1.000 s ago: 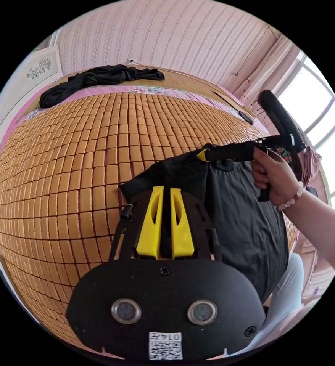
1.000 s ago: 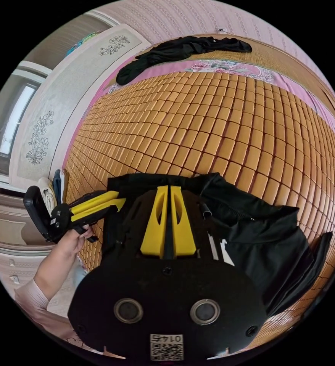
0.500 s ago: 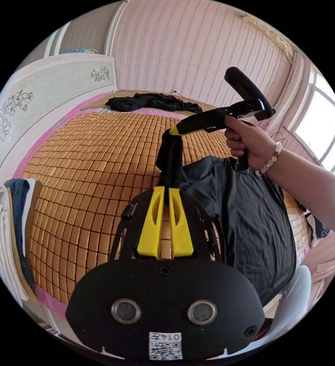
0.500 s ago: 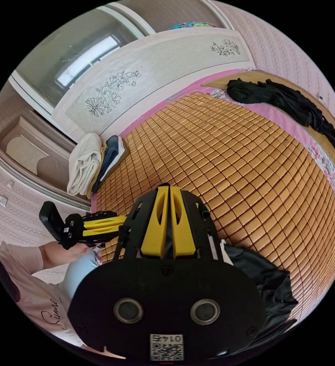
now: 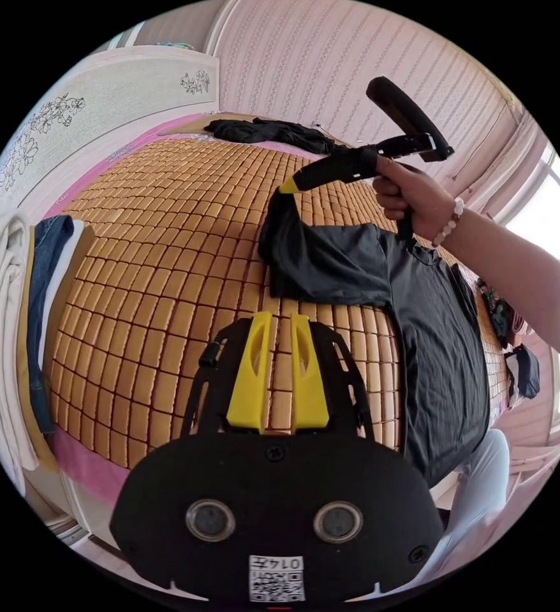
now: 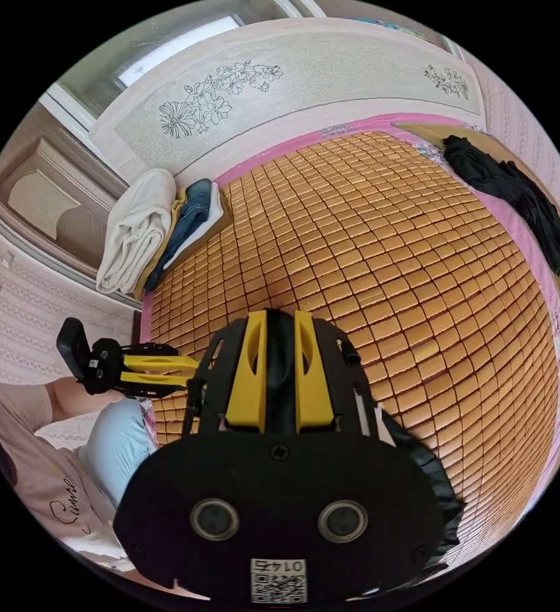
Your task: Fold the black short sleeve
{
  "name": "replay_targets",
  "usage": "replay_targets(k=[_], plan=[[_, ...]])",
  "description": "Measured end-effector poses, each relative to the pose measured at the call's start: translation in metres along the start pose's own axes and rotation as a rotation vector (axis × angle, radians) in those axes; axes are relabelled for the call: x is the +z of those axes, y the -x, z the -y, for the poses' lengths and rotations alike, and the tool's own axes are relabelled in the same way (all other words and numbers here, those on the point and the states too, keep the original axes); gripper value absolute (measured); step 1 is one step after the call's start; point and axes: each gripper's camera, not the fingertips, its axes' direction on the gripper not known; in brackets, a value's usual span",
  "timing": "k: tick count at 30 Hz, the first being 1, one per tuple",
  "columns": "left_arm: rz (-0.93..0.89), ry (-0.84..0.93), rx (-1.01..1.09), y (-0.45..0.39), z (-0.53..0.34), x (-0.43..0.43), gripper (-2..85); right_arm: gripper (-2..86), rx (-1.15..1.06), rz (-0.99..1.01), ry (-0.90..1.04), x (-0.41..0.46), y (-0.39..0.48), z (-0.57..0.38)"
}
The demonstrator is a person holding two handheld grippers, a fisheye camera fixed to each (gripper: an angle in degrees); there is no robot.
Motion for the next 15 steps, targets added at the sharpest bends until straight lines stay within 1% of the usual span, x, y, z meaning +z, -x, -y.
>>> replay_targets(k=[2,5,7,9,10,11,14,15], plan=[[0.015,-0.023,0.010,0.003,0.000,-0.004,6.0,7.2,-0.016,-0.035,0.005,0.002,0.004,-0.002],[0.003,-0.036,0.005,0.006,0.014,-0.001,6.7,6.9,0.001,-0.117,-0.070,-0.005,0.011,-0.002],[0.000,-0.031,0.014,0.006,0.024,0.006,7.5,5.5,0.015,-0.089,-0.112,-0.008,0.013,0.001],[0.002,0.008,0.023,0.004,0.034,0.016,7.8,3.9,0.011,0.023,-0.057,0.004,0.012,0.009],[0.023,0.032,0.044,0.001,0.039,0.022,7.1,4.0,0.011,0.045,-0.036,0.010,0.013,0.012],[0.066,0.070,0.065,-0.002,0.042,0.030,5.8,4.3,0.020,0.053,0.005,0.021,0.013,0.016],[0.039,0.081,0.104,-0.008,0.040,0.028,0.4,5.6,0.068,0.002,0.057,0.047,0.013,0.024],[0.043,0.087,0.108,-0.008,0.039,0.027,0.2,5.6,0.080,0.018,0.059,0.054,0.014,0.025]])
